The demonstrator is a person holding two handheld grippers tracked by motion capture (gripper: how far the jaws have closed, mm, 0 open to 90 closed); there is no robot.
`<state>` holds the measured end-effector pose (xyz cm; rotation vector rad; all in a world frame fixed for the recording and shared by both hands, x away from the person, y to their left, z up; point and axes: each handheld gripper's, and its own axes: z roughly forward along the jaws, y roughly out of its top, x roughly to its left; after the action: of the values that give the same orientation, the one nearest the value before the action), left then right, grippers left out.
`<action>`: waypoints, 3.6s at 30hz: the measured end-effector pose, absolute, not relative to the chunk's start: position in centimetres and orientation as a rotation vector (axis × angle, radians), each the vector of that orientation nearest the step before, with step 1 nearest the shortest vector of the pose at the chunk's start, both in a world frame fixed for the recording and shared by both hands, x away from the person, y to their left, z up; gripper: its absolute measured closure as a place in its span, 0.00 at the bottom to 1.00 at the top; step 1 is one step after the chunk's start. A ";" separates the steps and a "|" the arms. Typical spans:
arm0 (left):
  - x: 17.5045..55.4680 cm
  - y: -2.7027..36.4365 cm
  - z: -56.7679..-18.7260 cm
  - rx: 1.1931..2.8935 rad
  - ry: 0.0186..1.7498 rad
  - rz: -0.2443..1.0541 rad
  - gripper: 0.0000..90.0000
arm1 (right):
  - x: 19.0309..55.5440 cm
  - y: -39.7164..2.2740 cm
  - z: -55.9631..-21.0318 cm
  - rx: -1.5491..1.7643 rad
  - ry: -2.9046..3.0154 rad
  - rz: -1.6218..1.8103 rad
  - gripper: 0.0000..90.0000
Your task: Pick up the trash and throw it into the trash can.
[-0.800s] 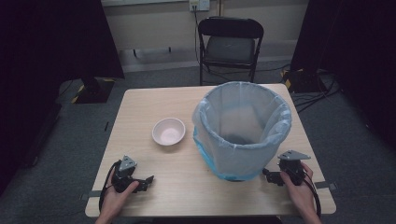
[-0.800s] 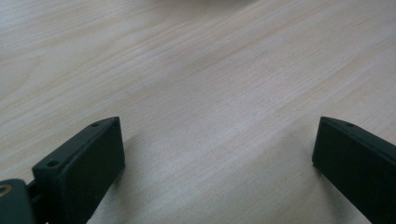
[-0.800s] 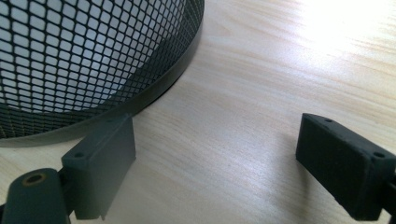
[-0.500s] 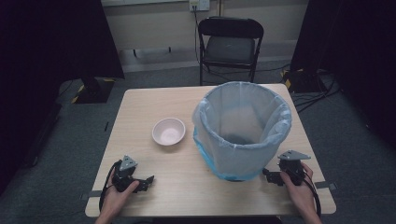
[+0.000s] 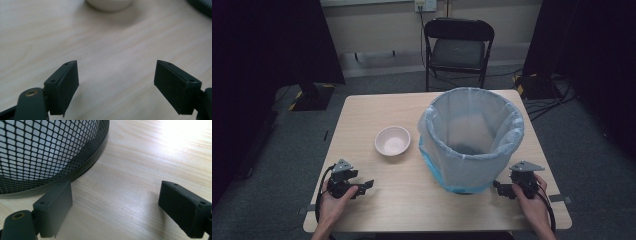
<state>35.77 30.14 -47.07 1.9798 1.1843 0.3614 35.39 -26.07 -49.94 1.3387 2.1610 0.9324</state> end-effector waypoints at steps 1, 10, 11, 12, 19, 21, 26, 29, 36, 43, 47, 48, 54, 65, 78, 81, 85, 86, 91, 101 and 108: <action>36.0 30.2 -46.8 1.958 1.184 0.357 0.23 | 35.4 -26.1 -49.9 1.339 2.161 0.932 0.12; 38.5 30.0 -45.7 1.891 1.168 0.330 0.26 | 35.4 -26.1 -49.9 1.338 2.161 0.932 0.12; 38.7 29.9 -45.5 1.885 1.165 0.325 0.26 | 35.4 -26.1 -49.9 1.338 2.161 0.932 0.12; 39.0 29.8 -45.2 1.898 1.152 0.319 0.26 | 35.4 -26.1 -49.9 1.337 2.161 0.932 0.12; 40.1 29.4 -42.3 1.885 1.086 0.377 0.33 | 35.4 -26.1 -49.9 1.338 2.161 0.932 0.12; 40.5 29.3 -42.0 1.887 1.069 0.393 0.33 | 35.4 -26.1 -49.9 1.338 2.161 0.932 0.12; 42.1 29.0 -42.2 1.889 1.069 0.370 0.32 | 35.4 -26.1 -49.9 1.338 2.161 0.932 0.12; 43.2 28.8 -42.0 1.892 1.071 0.369 0.32 | 35.4 -26.1 -49.9 1.338 2.161 0.932 0.12; 46.0 28.9 -41.2 1.907 1.075 0.368 0.34 | 35.4 -26.1 -49.9 1.338 2.161 0.932 0.12; 49.3 29.0 -42.3 1.909 1.110 0.330 0.34 | 35.4 -26.1 -49.9 1.339 2.161 0.932 0.12; 50.6 28.9 -43.8 1.904 1.131 0.286 0.34 | 35.4 -26.1 -49.9 1.339 2.161 0.932 0.12; 50.9 28.9 -44.3 1.914 1.146 0.276 0.34 | 35.4 -26.1 -49.9 1.338 2.161 0.932 0.12; 52.1 28.8 -46.3 1.925 1.195 0.200 0.32 | 35.4 -26.1 -49.9 1.339 2.161 0.932 0.12; 52.9 27.8 -48.0 1.982 1.217 0.183 0.49 | 35.4 -26.1 -49.9 1.339 2.161 0.932 0.12; 53.0 26.8 -48.8 1.993 1.198 0.098 0.88 | 35.4 -26.1 -49.9 1.338 2.160 0.931 0.12; 52.9 26.8 -48.4 1.951 1.185 0.112 0.94 | 35.4 -26.1 -49.9 1.338 2.160 0.931 0.12; 52.8 26.6 -47.9 1.944 1.171 0.138 0.96 | 35.4 -26.1 -49.9 1.338 2.161 0.931 0.12; 52.7 26.7 -47.8 1.947 1.170 0.139 0.96 | 35.4 -26.1 -49.9 1.338 2.161 0.931 0.12; 52.4 27.1 -47.0 1.913 1.167 0.171 0.96 | 35.4 -26.1 -49.9 1.338 2.161 0.931 0.12; 51.6 27.5 -44.8 1.816 1.138 0.203 0.96 | 35.4 -26.1 -49.9 1.338 2.161 0.931 0.12; 51.3 26.6 -42.7 1.824 1.074 0.243 0.96 | 35.4 -26.1 -49.9 1.338 2.161 0.931 0.12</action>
<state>51.28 26.61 -42.68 1.8240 1.0742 0.2433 35.39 -26.07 -49.94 1.3380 2.1611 0.9313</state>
